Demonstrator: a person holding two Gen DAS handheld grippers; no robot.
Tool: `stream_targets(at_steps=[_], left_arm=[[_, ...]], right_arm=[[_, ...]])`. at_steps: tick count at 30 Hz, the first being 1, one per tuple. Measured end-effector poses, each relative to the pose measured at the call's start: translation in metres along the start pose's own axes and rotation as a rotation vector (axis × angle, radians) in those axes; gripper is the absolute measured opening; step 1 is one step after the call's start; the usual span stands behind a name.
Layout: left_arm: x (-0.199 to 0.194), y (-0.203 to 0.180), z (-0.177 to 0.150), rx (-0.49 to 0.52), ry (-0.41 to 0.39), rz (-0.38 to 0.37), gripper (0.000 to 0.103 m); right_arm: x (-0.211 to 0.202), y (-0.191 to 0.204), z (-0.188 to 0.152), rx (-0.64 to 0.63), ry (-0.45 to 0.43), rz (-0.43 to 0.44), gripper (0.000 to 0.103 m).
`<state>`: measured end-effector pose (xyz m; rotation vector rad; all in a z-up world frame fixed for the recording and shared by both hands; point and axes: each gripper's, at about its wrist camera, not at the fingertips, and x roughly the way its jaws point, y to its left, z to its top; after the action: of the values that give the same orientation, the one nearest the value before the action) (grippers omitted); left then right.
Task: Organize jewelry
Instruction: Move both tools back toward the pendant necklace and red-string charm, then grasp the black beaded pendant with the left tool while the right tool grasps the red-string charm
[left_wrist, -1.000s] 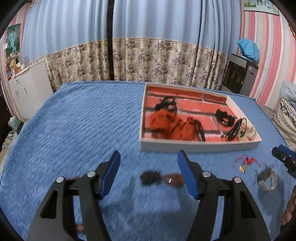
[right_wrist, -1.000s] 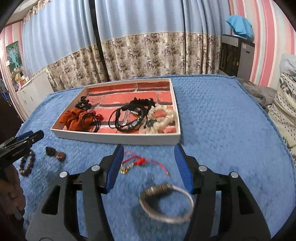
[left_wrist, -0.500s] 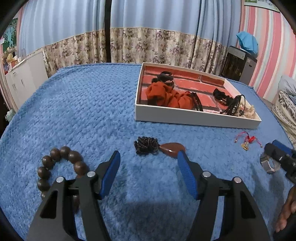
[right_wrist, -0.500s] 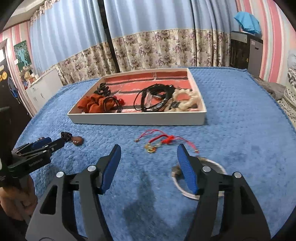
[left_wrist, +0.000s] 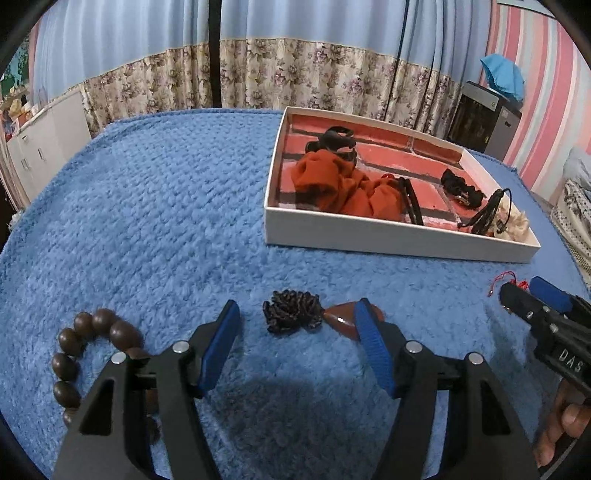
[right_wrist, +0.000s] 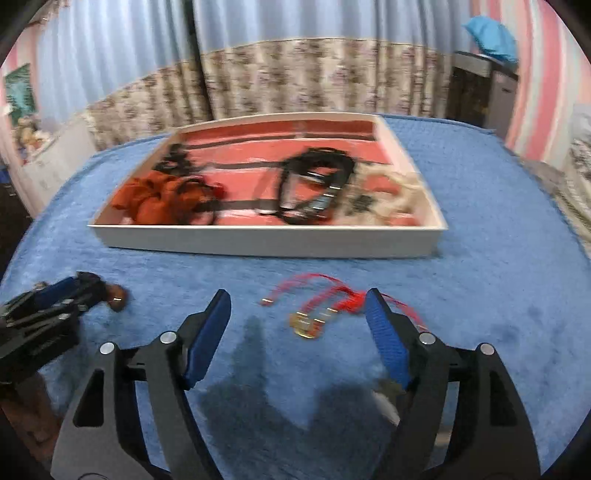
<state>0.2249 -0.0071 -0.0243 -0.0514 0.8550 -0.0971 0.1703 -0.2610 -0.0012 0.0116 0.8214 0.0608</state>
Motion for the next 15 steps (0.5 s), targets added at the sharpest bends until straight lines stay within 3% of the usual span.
stream_targets(at_steps=[6, 10, 15], left_arm=[[0.005, 0.001, 0.002, 0.000, 0.018, -0.032, 0.072], [0.008, -0.012, 0.002, 0.066, 0.042, -0.055, 0.074], [0.009, -0.011, 0.001, 0.061, 0.043, -0.058, 0.074]], right_arm=[[0.016, -0.009, -0.002, 0.036, 0.038, -0.063, 0.074], [0.028, -0.008, 0.001, 0.009, 0.083, -0.052, 0.079], [0.029, -0.007, 0.000, -0.002, 0.081, -0.044, 0.067]])
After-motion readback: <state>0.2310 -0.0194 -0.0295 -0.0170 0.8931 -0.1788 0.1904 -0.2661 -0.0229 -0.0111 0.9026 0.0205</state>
